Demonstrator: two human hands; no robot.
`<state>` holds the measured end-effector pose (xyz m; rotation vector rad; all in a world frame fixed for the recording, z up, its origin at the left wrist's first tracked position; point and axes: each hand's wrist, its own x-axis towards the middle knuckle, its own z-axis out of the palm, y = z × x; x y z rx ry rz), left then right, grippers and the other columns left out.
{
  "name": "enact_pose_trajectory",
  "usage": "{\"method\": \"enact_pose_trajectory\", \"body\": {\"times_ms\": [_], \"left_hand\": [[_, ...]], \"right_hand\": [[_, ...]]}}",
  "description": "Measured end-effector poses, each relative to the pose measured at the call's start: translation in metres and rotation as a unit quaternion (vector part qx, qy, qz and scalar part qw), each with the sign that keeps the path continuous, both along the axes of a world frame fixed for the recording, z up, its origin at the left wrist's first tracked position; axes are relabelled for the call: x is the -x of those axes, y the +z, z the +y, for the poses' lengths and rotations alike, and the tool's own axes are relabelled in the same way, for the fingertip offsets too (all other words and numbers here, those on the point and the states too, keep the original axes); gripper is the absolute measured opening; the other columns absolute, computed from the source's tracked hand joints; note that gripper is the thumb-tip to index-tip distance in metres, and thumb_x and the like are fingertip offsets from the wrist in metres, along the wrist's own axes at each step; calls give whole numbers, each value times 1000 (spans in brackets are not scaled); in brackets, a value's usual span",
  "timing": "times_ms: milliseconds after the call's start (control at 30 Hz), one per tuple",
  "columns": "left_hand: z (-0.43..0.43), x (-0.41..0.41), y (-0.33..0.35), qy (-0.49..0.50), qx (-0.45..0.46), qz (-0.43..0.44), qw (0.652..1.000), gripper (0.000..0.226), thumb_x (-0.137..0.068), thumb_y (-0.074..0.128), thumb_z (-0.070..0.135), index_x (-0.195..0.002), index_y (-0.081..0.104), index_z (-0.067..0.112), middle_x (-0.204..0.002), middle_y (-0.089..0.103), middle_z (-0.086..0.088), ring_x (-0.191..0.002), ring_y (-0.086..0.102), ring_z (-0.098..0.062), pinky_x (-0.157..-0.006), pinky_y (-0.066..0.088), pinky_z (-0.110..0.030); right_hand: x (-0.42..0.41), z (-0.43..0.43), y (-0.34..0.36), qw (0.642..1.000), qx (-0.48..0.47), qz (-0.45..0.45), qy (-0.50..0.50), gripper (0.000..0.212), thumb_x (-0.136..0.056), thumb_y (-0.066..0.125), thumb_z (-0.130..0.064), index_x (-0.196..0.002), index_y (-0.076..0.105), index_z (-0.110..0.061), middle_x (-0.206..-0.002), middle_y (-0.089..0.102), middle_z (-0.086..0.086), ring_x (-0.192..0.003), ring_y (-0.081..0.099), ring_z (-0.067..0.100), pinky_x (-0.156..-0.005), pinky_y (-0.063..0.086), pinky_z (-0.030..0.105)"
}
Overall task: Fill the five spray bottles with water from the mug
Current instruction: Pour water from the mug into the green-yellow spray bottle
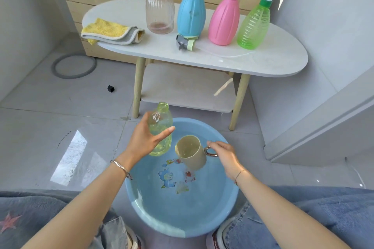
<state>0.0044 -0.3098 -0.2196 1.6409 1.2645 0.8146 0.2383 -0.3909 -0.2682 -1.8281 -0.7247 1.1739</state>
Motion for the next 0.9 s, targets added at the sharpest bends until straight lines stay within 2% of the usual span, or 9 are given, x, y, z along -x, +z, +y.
{"method": "enact_pose_trajectory", "body": {"times_ms": [167, 300, 333, 433, 533, 633, 700, 800, 900], "left_hand": [[2, -1, 13, 5, -22, -12, 1000, 65, -68, 72, 55, -120, 52, 22, -111, 63, 12, -102, 56, 1, -83, 36, -6], [-4, -7, 21, -7, -35, -24, 999, 57, -68, 74, 51, -113, 53, 23, -106, 61, 19, -98, 54, 17, -79, 36, 2], [-5, -8, 23, -13, -33, -30, 999, 55, -69, 75, 49, -112, 53, 24, -107, 62, 18, -99, 54, 17, -80, 37, 2], [-7, -12, 26, -29, -32, -45, 998, 57, -70, 77, 48, -116, 54, 22, -112, 64, 15, -106, 57, 9, -85, 39, -2], [-9, -17, 29, -45, -23, -41, 998, 61, -68, 78, 50, -117, 52, 25, -114, 61, 20, -108, 55, 11, -85, 38, -2], [-10, -23, 32, -45, -26, -20, 998, 59, -71, 82, 43, -117, 50, 25, -111, 59, 20, -104, 56, 3, -81, 38, 0], [-11, -25, 33, -52, -36, -4, 998, 61, -70, 81, 47, -116, 48, 27, -109, 58, 22, -102, 55, 1, -80, 37, 0], [-16, -26, 35, -71, -34, 10, 997, 69, -61, 73, 63, -116, 45, 31, -110, 57, 22, -104, 55, 3, -81, 38, -2], [-21, -27, 33, -89, -20, 7, 996, 67, -61, 72, 64, -115, 43, 38, -113, 53, 31, -108, 48, 18, -83, 35, 2]], "right_hand": [[-12, 19, 63, 996, -88, -2, -15, 51, -79, 75, -27, -51, 33, -23, -65, 24, 5, -68, 28, 17, -66, 20, 31], [-23, 34, 115, 986, -166, -6, -11, 40, -76, 77, -26, -60, 48, -4, -68, 41, 8, -71, 43, 18, -72, 32, 28], [-25, 36, 128, 984, -178, -10, -6, 42, -75, 78, -27, -57, 47, -4, -65, 41, 7, -71, 42, 19, -75, 32, 29], [-28, 40, 163, 977, -210, -13, 7, 50, -79, 74, -18, -42, 41, -22, -53, 33, -4, -63, 36, 16, -73, 30, 29], [-31, 40, 188, 971, -237, -9, 23, 49, -82, 70, -12, -40, 48, -22, -47, 42, -9, -57, 43, 9, -75, 30, 30], [-32, 37, 203, 965, -260, -7, 32, 50, -83, 68, -9, -41, 45, -24, -42, 40, -15, -55, 38, 9, -73, 28, 30], [-33, 33, 208, 962, -272, 0, 37, 54, -84, 65, -8, -37, 45, -23, -41, 40, -16, -57, 39, 9, -72, 29, 29], [-36, 29, 212, 957, -287, 11, 36, 56, -85, 62, -4, -35, 44, -22, -41, 39, -15, -53, 41, 5, -70, 31, 26], [-39, 25, 217, 955, -293, 10, 32, 58, -85, 61, -2, -34, 42, -23, -42, 33, -14, -50, 38, 5, -66, 30, 25]]}}
